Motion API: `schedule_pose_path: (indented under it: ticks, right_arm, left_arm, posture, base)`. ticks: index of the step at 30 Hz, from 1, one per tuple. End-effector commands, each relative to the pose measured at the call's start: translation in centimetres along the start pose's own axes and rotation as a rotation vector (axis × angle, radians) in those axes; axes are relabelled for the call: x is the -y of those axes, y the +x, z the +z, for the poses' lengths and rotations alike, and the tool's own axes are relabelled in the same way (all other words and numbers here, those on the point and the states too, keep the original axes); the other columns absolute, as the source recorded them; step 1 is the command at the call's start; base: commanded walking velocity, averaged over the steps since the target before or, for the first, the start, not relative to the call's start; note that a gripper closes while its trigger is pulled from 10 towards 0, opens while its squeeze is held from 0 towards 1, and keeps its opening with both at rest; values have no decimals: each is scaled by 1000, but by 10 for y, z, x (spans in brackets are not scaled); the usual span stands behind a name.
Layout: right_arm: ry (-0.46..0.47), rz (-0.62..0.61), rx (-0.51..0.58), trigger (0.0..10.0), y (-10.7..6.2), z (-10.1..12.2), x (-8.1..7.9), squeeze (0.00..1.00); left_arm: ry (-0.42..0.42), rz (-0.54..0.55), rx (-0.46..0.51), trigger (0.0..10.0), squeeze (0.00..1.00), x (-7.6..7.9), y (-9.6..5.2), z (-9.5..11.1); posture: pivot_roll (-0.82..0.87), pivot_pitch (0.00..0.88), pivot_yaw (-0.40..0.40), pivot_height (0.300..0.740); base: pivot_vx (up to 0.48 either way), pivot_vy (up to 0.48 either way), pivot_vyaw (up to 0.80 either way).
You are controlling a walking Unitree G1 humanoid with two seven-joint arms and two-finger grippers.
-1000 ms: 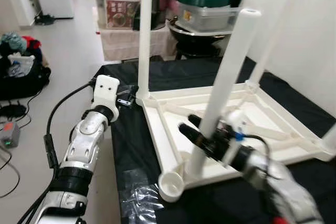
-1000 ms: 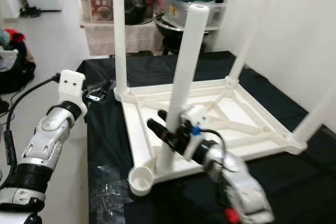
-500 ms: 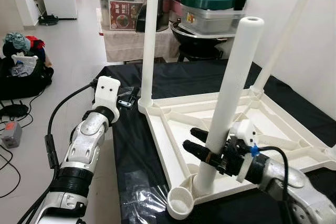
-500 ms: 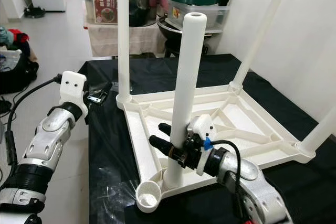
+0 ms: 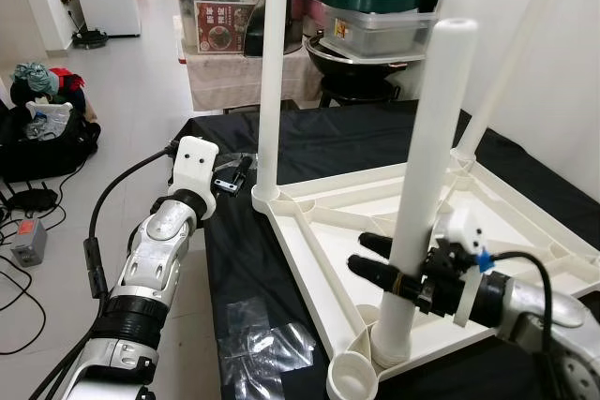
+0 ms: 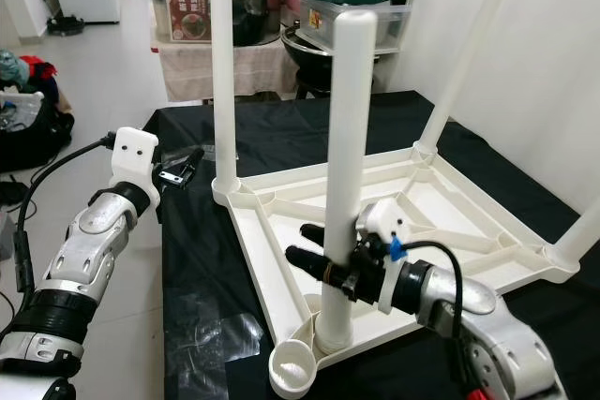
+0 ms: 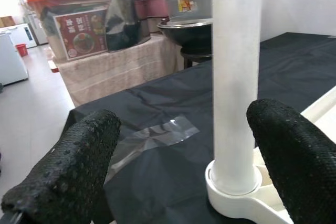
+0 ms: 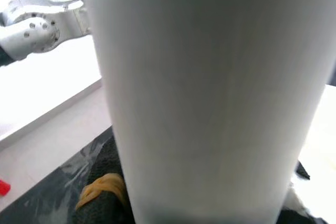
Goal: Building children table
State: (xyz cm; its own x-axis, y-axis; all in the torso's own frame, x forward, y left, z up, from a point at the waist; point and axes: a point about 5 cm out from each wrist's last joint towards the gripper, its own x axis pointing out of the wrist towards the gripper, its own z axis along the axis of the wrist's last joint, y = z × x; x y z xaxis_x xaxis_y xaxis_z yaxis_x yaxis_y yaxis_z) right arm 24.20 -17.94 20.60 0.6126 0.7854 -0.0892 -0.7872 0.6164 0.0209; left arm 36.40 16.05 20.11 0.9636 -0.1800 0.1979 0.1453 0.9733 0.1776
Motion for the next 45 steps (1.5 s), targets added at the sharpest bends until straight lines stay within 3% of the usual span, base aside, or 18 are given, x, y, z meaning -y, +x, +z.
schedule_pose_path:
  ticks: [1,4,7,15,24,27,28,30,31,39,45]
  right_arm:
    - [-11,-30,49,0,-1,12,1,0]
    - [-15,-41,79,0,0,17,2,0]
    - [9,-85,230,0,3,43,7,0]
    - [-18,-170,329,0,4,67,18,0]
    - [-36,-267,359,0,9,73,27,0]
    - [2,-347,356,0,20,64,29,0]
    - [21,-367,353,3843,24,60,28,0]
    - [33,-378,352,3843,26,58,28,0]
    - [45,-385,344,10000,30,56,27,0]
    - [80,-393,318,10000,48,49,19,0]
    - [85,-375,338,10000,59,54,14,0]
  left_arm:
    - [14,-6,6,10000,0,2,2,2]
    - [14,-4,7,10000,0,1,2,2]
    - [11,-6,19,10000,0,1,3,3]
    - [6,-11,30,10000,0,3,3,4]
    - [4,-25,34,10000,0,5,2,4]
    - [17,-76,38,10000,0,10,0,3]
    - [21,-89,40,10000,0,12,-1,3]
    - [23,-96,40,10000,0,13,-2,3]
    - [22,-100,42,10000,0,13,-2,3]
    - [18,-115,49,10000,0,17,-2,3]
    - [22,-121,53,10000,0,18,-3,4]
  posture:
    - [45,0,-45,740]
    - [45,0,-45,740]
    - [47,0,-45,740]
    - [48,0,-44,740]
    - [53,0,-50,740]
    - [58,0,-53,740]
    - [58,0,-52,740]
    - [58,0,-52,740]
    - [57,0,-53,740]
    - [62,0,-55,740]
    - [66,0,-59,740]
  base:
    - [0,0,0]
    - [0,0,0]
    - [0,0,0]
    - [0,0,0]
    - [0,0,0]
    - [0,0,0]
    - [0,0,0]
    - [0,0,0]
    - [0,-274,0]
    - [0,-459,0]
    - [0,-466,793]
